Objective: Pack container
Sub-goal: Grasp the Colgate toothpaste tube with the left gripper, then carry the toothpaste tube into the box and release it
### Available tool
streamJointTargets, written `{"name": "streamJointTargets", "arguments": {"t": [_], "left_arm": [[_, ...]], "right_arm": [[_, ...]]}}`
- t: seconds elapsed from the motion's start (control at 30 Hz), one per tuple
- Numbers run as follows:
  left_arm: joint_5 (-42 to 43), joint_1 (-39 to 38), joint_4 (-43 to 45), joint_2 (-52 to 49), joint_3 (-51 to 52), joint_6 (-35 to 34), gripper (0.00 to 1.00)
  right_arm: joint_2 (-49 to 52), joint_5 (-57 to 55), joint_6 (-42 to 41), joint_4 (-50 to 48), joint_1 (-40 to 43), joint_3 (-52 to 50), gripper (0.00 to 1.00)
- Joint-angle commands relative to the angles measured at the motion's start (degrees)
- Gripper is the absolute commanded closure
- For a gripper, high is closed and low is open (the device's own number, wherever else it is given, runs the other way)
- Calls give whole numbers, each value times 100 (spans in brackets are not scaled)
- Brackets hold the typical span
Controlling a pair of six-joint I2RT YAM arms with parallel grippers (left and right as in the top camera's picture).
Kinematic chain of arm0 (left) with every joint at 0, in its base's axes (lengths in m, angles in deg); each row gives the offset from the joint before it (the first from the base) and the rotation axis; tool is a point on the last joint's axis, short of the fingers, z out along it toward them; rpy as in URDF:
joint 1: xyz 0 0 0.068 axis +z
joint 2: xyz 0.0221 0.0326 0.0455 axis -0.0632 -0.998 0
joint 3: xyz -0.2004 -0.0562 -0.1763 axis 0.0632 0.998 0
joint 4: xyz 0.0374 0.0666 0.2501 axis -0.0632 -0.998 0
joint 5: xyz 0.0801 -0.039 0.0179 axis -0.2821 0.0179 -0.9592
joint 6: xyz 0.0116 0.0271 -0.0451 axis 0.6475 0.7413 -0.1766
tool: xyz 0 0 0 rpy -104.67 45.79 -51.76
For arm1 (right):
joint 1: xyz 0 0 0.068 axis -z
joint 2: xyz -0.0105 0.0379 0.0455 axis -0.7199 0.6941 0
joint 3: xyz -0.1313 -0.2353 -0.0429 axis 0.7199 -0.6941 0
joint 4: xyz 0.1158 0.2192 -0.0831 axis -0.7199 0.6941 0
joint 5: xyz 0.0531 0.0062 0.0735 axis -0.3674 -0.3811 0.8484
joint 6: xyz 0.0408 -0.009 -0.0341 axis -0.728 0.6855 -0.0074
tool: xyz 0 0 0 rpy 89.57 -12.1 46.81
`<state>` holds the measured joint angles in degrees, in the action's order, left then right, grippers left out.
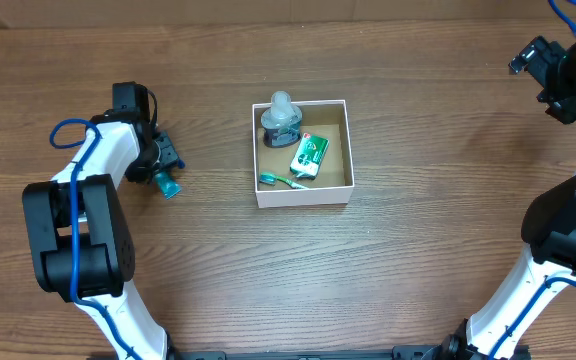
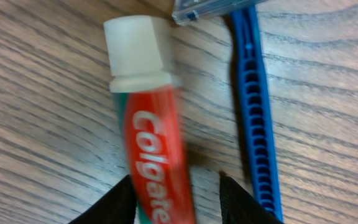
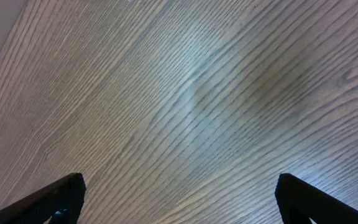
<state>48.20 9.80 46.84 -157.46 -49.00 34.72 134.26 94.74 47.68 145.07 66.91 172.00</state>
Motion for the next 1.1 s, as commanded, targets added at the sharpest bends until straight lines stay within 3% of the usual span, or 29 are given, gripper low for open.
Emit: {"name": "streamJointTargets", "arguments": {"t": [0.0,0.07,0.13,0.2,0.4,0.47,0.63,0.73,0.8,0.93,1.0,1.03,1.07], "left_arm": [[-155,66,63,-315,85,9,58],[-155,68,129,-317,85,11,62],[-133,66,179,-317,85,20,85],[-127,66,186,-317,83,221,95],[319,57,-763,-262,-1025,704,96],[590,26,-1499,-251,-1989,1062,96],[1725,-461,-3246,-249,-4798,2828,91],[1821,-1300,-3670,-249,-5967,3652,90],[1447,-2166,-3670,-249,-6345,4172,90],[299,-3650,-3709,-251,-6306,5018,84],[203,-4214,-3882,-256,-6290,5624,85],[199,-4358,-3936,-258,-6255,5823,86],[155,-4422,-3950,-269,-6188,5952,95]], "right_arm": [[-103,-37,-9,-26,-17,157,0],[-103,-37,-9,-26,-17,157,0],[-103,-37,-11,-26,-17,157,0],[-103,-39,-11,-26,-17,157,0],[-103,-37,-11,-26,-17,157,0],[-103,-37,-9,-26,-17,157,0],[-103,-39,-11,-26,-17,157,0],[-103,-37,-11,-26,-17,157,0],[-103,-39,-11,-26,-17,157,0],[-103,-37,-9,-26,-17,157,0],[-103,-37,-11,-26,-17,157,0],[-103,-37,-11,-26,-17,157,0],[-103,-37,-11,-26,-17,157,0]]}}
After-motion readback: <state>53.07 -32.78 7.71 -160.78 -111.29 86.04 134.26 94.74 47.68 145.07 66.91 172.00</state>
